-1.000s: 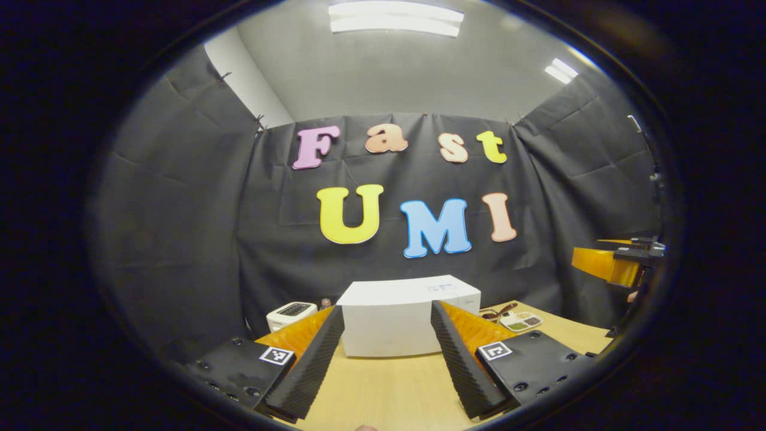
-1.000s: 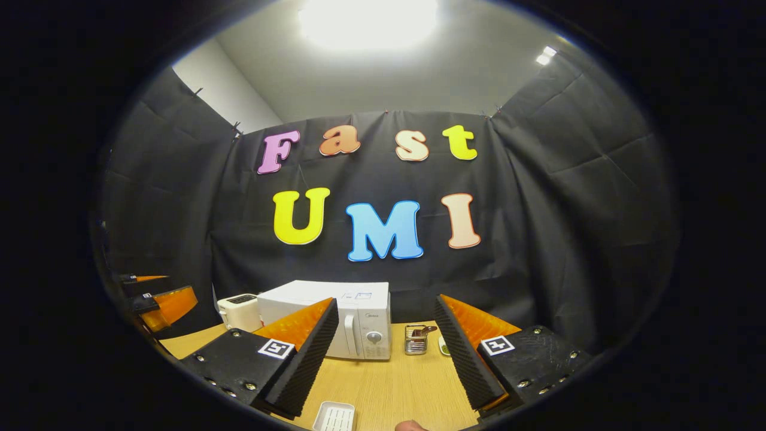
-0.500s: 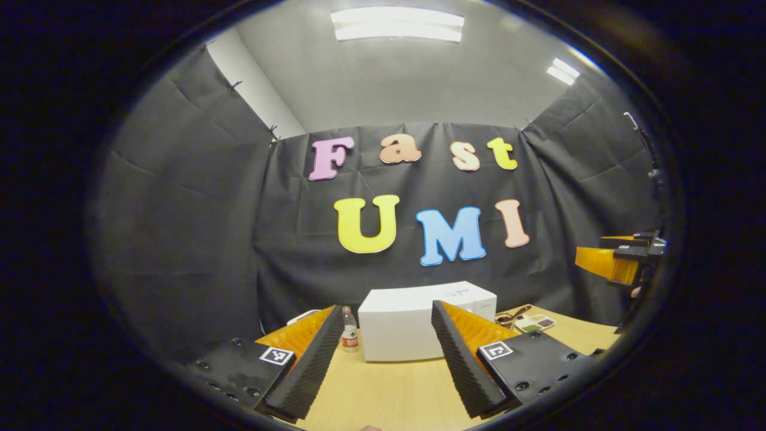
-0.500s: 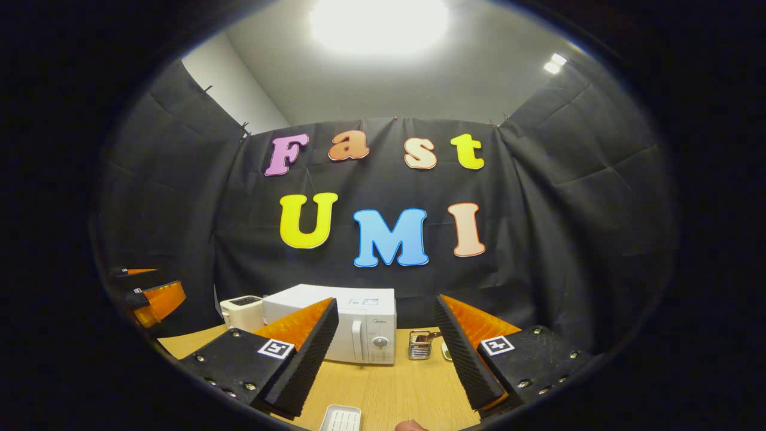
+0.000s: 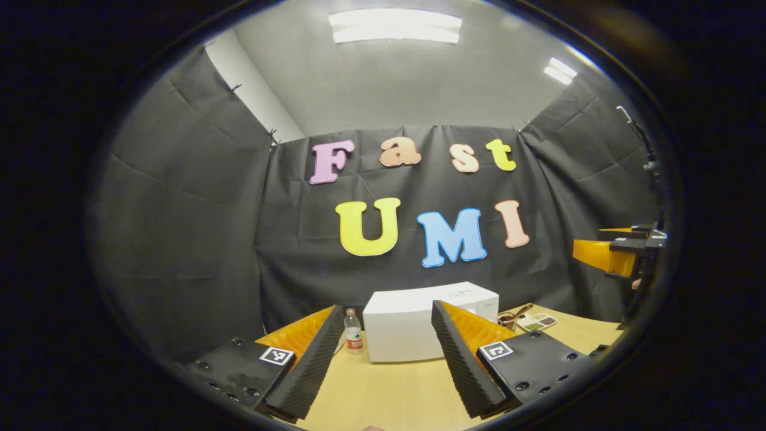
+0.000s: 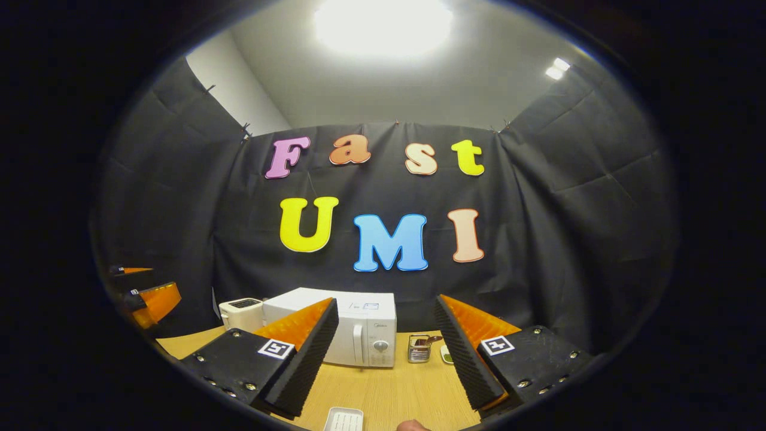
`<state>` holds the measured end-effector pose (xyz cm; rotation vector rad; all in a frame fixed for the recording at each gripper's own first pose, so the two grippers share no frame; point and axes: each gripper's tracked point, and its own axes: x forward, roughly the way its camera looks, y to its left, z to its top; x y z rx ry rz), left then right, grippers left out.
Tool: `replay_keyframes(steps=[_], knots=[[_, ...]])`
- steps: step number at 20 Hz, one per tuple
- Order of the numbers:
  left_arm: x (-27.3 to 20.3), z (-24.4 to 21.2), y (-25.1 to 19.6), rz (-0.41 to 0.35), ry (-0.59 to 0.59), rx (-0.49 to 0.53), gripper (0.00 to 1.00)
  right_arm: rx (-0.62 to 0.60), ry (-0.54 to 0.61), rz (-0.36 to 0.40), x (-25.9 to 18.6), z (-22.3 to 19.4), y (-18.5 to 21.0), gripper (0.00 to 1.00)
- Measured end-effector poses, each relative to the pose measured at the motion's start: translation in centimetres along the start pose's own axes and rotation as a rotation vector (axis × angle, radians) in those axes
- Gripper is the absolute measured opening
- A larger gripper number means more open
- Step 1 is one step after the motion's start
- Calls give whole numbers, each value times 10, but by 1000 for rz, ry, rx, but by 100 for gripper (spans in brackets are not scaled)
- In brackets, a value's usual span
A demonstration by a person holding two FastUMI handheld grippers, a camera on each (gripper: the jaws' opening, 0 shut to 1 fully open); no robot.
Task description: Open the microwave oven with the left hand, put the food in, and close the microwave oven.
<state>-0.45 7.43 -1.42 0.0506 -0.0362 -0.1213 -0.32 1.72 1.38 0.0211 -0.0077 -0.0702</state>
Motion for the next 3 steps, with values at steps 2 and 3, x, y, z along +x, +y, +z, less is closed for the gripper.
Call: replay_keyframes(steps=[2,3], knots=[[0,0,2,-3,-4,4,95,6,0,13,0,1,6,97],[-1,1,4,1,-3,5,93,8,3,22,2,0,10,97]])
